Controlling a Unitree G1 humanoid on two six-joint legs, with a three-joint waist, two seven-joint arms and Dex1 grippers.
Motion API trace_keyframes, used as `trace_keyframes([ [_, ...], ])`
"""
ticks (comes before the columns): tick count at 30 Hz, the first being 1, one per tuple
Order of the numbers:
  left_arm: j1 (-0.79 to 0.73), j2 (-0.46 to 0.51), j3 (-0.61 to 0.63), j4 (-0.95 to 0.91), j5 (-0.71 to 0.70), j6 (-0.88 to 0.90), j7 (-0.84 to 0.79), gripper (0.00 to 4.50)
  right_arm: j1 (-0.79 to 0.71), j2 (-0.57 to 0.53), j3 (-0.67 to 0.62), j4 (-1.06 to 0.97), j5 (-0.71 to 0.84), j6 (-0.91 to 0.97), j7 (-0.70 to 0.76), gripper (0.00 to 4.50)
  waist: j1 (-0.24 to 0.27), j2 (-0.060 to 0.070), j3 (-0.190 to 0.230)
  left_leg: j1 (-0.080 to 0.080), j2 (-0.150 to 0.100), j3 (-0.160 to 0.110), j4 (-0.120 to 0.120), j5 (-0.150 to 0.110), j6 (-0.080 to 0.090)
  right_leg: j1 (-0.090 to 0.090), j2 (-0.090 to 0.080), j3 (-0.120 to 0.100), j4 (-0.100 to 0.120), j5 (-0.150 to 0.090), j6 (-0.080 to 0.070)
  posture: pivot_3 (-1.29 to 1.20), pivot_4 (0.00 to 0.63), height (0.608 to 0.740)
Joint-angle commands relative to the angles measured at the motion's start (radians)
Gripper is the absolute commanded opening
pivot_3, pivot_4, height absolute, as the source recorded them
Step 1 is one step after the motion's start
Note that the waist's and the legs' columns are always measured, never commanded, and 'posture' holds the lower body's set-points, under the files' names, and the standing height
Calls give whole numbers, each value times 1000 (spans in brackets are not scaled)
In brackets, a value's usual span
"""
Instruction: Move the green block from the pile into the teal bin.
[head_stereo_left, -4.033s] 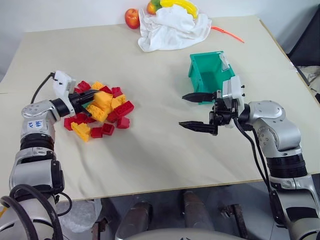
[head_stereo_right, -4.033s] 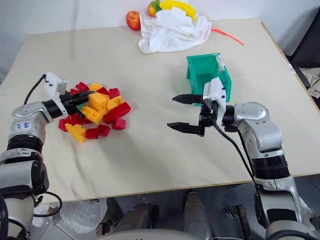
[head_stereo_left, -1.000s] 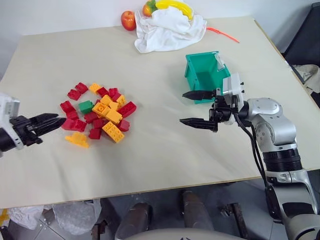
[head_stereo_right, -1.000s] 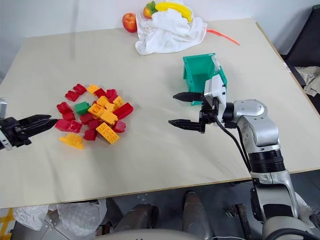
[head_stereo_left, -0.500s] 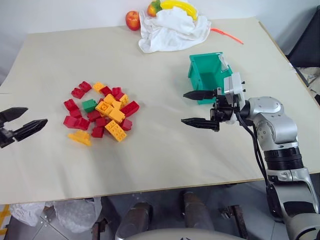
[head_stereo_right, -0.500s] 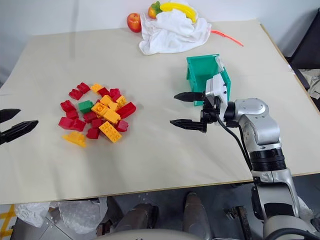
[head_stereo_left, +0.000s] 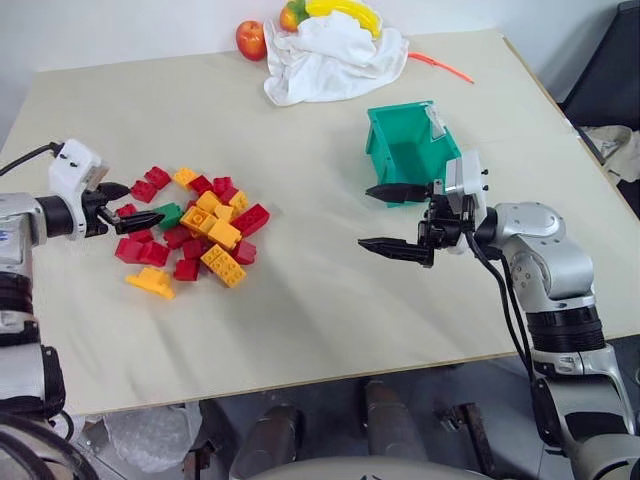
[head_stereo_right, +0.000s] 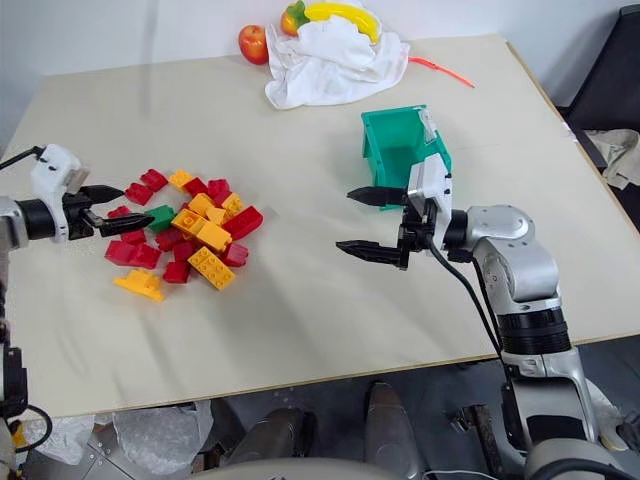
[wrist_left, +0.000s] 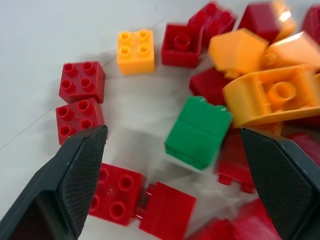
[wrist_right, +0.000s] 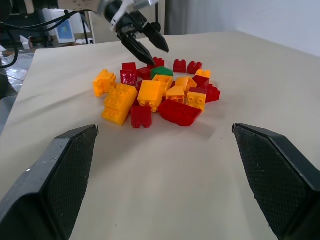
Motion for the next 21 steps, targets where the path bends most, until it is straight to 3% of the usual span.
trace_keyframes([
  [1, -77, -10, -39, 103, 61, -50, -23, 4482, 9, -7, -30, -50, 21, -1, -18, 4500, 3, 0, 0, 0, 0, 0, 0, 0, 0, 0, 0, 0, 0, 0, 0, 0, 150, 740],
  [10, -191, -71, -93, 298, 159, -110, 1, 4482, 35, -10, -36, -76, 24, 2, -50, 4500, 4, -1, 0, 0, -1, 0, 2, 0, 0, 0, 0, 0, 1, 0, 0, 0, 150, 740],
  [19, -231, -65, -62, 330, 157, -144, -31, 1707, 29, -16, -40, -85, 27, 7, -58, 4500, 5, -1, 0, 0, -1, 0, 4, 0, 0, 0, 0, 1, 2, 0, 1, 0, 150, 740],
  [21, -234, -49, -27, 306, 117, -153, -96, 1439, 32, -22, -45, -91, 31, 9, -57, 4500, 5, -1, 0, -1, -1, 0, 5, 0, 0, 0, 0, 0, 3, 0, 1, 0, 150, 740],
])
